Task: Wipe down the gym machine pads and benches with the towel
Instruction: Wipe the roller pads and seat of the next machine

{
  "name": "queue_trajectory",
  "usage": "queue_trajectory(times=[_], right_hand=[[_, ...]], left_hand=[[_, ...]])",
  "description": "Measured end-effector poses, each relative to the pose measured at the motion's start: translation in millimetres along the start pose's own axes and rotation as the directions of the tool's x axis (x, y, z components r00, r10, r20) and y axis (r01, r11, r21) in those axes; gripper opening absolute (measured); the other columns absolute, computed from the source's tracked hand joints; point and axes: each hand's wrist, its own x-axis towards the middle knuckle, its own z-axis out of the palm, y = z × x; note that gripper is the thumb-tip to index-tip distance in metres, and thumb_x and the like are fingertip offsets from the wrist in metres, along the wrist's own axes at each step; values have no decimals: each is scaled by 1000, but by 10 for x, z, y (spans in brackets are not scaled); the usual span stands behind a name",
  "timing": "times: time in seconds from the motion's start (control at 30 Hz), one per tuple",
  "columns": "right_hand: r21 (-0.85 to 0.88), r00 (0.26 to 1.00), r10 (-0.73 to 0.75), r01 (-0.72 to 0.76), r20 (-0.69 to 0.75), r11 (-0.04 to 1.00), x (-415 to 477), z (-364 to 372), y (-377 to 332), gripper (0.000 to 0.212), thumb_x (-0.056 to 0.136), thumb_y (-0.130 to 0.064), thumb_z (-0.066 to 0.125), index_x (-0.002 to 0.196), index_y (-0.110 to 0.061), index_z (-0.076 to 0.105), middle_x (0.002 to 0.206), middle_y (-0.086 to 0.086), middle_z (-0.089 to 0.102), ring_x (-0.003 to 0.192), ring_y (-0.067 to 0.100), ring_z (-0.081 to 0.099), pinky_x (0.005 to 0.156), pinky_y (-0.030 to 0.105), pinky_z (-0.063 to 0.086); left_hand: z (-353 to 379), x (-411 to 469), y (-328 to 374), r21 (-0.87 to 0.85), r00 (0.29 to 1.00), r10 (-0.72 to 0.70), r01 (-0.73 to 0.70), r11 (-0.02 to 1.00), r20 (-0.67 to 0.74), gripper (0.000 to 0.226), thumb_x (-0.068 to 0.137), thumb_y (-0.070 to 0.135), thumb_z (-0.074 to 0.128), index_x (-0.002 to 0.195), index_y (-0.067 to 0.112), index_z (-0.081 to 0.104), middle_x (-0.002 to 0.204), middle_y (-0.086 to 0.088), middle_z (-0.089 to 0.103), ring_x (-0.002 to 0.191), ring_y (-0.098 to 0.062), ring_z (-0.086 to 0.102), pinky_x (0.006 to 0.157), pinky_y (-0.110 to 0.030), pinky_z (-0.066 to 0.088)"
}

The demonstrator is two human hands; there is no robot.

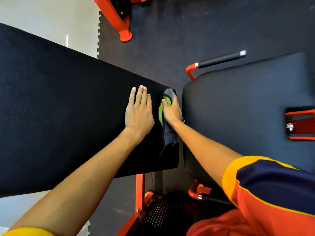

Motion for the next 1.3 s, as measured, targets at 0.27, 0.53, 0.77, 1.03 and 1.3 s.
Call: queue_trajectory(times=[0.27,0.53,0.77,1.03,1.3], right_hand=[[33,948,-315,314,55,949,-736,28,572,66,102,-43,60,160,-33,30,161,-7,41,146,14,40,119,36,36],[32,999,11,-10,-32,999,392,-47,-197,61,102,-51,51,158,-33,33,154,6,50,138,33,49,111,42,38],[112,922,-387,381,32,918,-331,58,201,68,100,-32,64,160,-27,33,161,-1,41,148,14,36,121,37,33],[67,999,37,-34,-33,997,639,-51,-124,63,101,-52,52,157,-30,35,153,9,50,139,35,48,113,45,39],[129,879,-471,460,73,878,96,-50,-124,62,101,-20,63,158,-22,37,159,2,42,147,15,37,119,23,28]], left_hand=[[-46,352,-166,66,1000,25,-26,997,12,64,104,31,16,161,1,10,169,-20,5,157,-35,-2,125,-57,-3],[37,387,-131,166,999,40,-35,986,-27,63,106,31,11,161,1,4,169,-21,2,157,-38,-2,124,-59,-1],[94,421,-90,229,999,31,-26,973,-19,65,107,38,3,159,0,-4,168,-24,-4,156,-41,-7,123,-62,-3],[95,438,-85,233,999,26,-20,972,-22,66,107,39,5,159,0,-5,168,-25,-5,156,-41,-6,123,-62,-1],[101,541,0,229,999,33,-29,973,-13,65,107,35,6,159,-5,-1,167,-28,0,155,-46,-2,121,-66,2]])
